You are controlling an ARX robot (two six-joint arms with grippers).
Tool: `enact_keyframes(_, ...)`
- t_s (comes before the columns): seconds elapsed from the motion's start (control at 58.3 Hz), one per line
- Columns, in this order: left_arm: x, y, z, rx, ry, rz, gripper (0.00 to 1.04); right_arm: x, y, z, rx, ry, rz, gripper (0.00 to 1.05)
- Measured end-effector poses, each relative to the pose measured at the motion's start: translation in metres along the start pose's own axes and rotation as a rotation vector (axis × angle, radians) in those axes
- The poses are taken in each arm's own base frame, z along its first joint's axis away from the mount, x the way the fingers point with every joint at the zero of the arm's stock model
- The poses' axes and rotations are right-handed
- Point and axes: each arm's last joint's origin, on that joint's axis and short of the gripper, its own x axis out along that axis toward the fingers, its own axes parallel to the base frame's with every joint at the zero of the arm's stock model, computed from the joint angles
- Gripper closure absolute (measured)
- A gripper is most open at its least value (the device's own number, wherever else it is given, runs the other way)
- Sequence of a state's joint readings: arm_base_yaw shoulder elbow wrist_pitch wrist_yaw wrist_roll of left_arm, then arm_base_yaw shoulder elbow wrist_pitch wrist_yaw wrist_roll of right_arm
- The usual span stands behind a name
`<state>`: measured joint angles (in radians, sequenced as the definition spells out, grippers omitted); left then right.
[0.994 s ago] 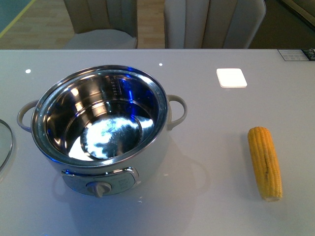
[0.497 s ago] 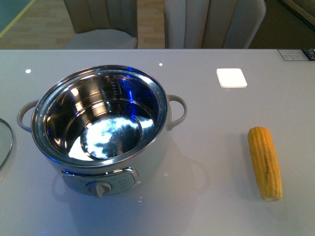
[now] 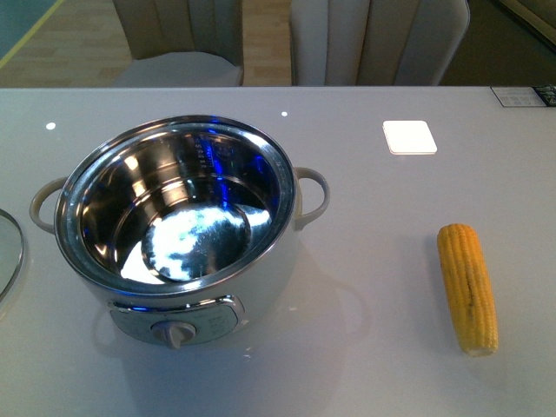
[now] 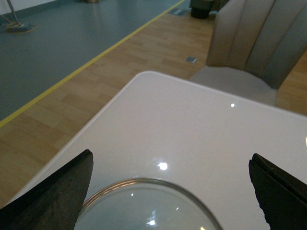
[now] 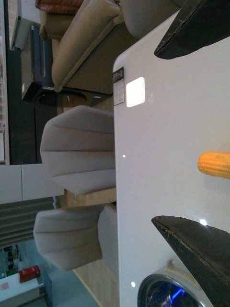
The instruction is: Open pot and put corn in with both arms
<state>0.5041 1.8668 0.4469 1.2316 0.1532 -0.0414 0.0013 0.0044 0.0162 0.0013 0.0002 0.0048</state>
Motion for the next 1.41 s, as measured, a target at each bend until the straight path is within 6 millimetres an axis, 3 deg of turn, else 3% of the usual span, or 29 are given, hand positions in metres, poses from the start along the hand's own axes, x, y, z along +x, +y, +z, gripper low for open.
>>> enact_keyframes(0.154, -0.033, -0.012, 0.024, -0.033, -0.018, -0.016, 0.07, 0.0, 0.0, 0.0, 0.0, 0.0, 0.0, 0.09)
enact_keyframes(0.257, -0.067, -0.021, 0.038, -0.06, -0.033, -0.03, 0.07, 0.0, 0.0, 0.0, 0.0, 0.0, 0.0, 0.09)
enact_keyframes(0.48, -0.126, -0.047, 0.042, -0.08, -0.01, -0.126, 0.07, 0.0, 0.0, 0.0, 0.0, 0.0, 0.0, 0.09)
enact_keyframes(0.617, -0.151, -0.056, 0.046, -0.067, -0.015, -0.151, 0.07, 0.0, 0.0, 0.0, 0.0, 0.0, 0.0, 0.09)
enact_keyframes(0.771, -0.176, -0.067, 0.036, 0.059, -0.149, -0.348, 0.34, 0.0, 0.0, 0.0, 0.0, 0.0, 0.0, 0.09)
enact_keyframes(0.926, -0.181, -0.07, 0.028, 0.083, -0.176, -0.344, 0.63, 0.0, 0.0, 0.0, 0.0, 0.0, 0.0, 0.09)
enact_keyframes(1.08, -0.189, -0.08, 0.026, 0.088, -0.183, -0.353, 1.0, 0.0, 0.0, 0.0, 0.0, 0.0, 0.0, 0.09)
enact_keyframes(1.406, -0.2, -0.075, 0.02, 0.093, -0.16, -0.351, 1.01, 0.0, 0.0, 0.0, 0.0, 0.0, 0.0, 0.09)
